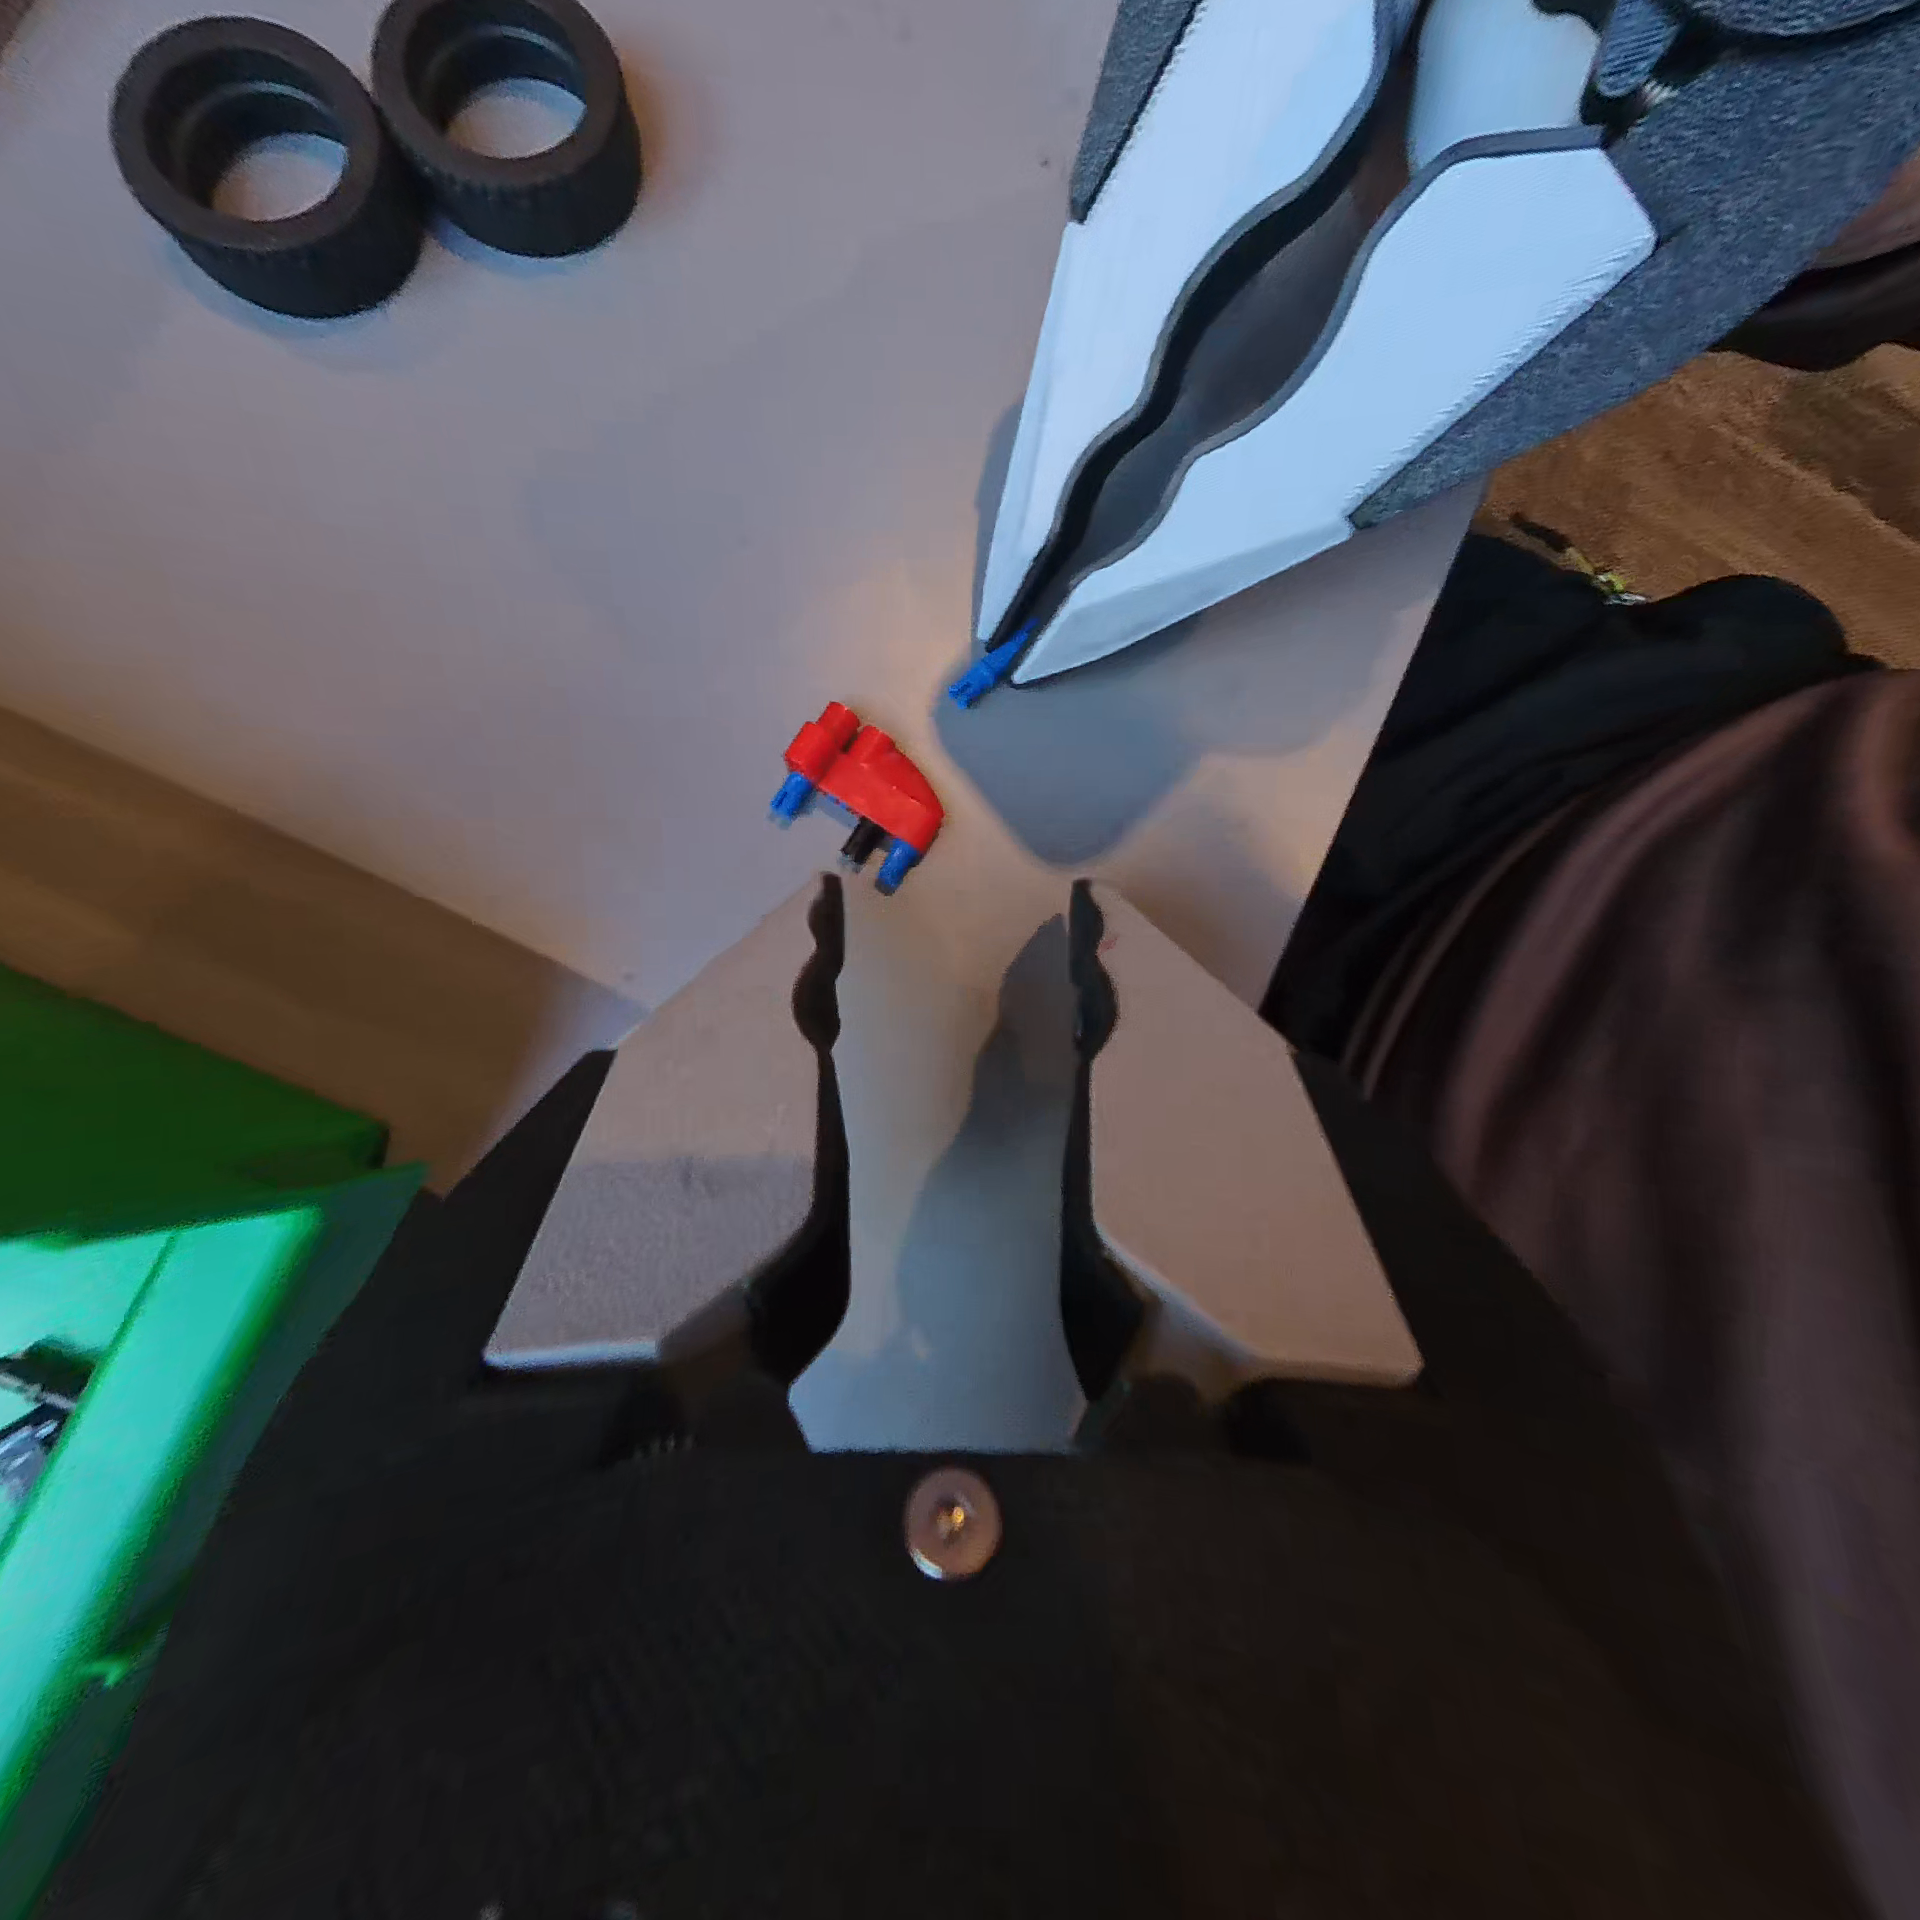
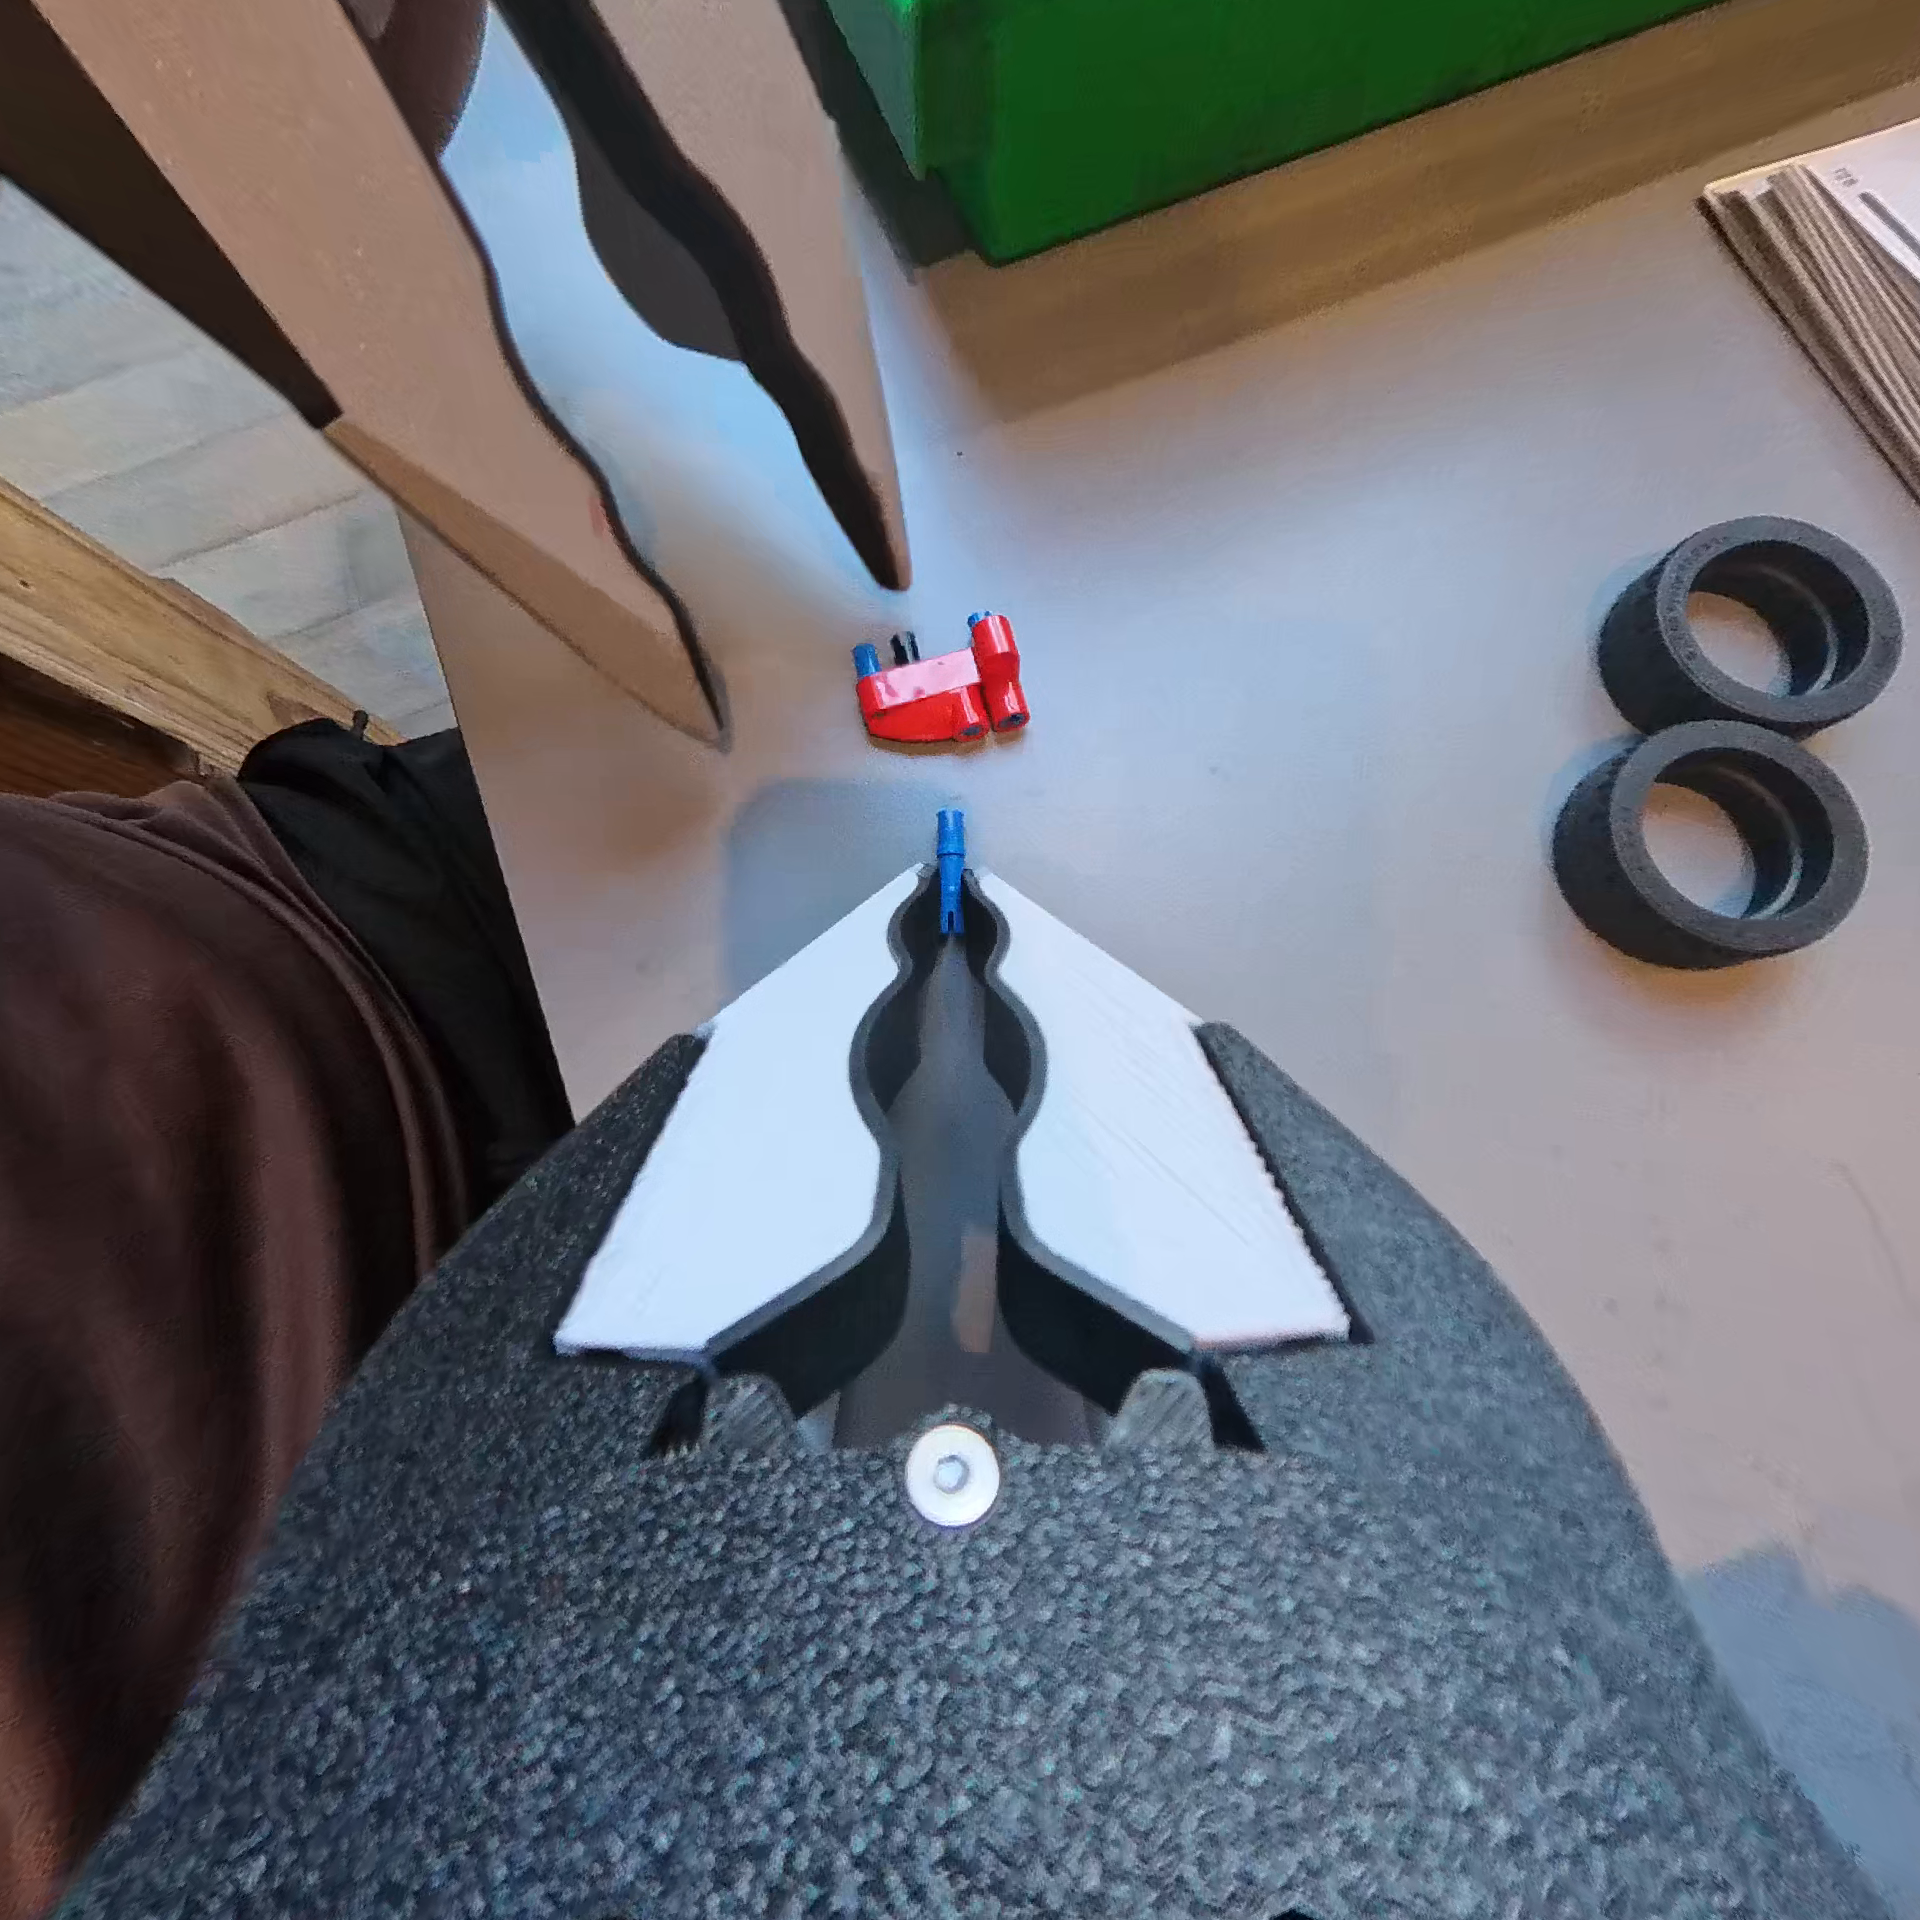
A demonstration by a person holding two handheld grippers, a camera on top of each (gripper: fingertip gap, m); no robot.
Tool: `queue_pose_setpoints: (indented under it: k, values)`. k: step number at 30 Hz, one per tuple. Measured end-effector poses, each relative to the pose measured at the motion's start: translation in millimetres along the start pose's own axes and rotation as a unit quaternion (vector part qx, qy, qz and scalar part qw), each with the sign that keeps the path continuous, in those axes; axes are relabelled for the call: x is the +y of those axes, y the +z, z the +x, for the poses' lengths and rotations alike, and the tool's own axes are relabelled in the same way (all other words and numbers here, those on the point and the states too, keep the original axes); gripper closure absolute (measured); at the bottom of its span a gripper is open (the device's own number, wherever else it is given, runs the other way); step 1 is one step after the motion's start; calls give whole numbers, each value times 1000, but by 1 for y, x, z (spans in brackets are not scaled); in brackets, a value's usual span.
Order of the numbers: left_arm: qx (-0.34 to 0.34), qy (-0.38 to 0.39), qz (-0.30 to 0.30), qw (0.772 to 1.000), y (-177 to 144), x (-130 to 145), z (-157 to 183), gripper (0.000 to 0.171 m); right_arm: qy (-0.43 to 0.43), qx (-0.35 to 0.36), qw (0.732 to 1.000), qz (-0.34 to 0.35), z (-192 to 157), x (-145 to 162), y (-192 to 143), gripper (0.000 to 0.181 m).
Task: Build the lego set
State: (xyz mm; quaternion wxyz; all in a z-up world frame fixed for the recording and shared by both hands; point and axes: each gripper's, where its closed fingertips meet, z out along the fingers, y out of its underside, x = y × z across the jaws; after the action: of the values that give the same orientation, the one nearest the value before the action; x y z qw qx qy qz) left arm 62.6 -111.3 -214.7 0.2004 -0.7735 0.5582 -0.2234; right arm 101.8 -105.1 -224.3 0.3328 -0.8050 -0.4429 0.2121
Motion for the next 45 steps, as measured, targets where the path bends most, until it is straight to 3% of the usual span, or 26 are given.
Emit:
queue_pose_setpoints:
  k: [7,18,28,36,45]
  values:
    - [-20,0,28,999,0,4,-11,131,-4,1,1000,2,0,0,0,178]
    - [-66,85,52,993,-1,2,-23,127,3,-21,1000,5,0,-4,2,179]
    - [-38,125,49,990,0,-19,-27,148,-39,-23,999,28,7,-21,5,179]
    - [-13,133,25,991,11,-20,-24,161,-59,-29,998,21,11,-24,6,179]
    - [4,129,29,991,13,-21,-23,157,-58,-40,997,24,10,-22,9,179]
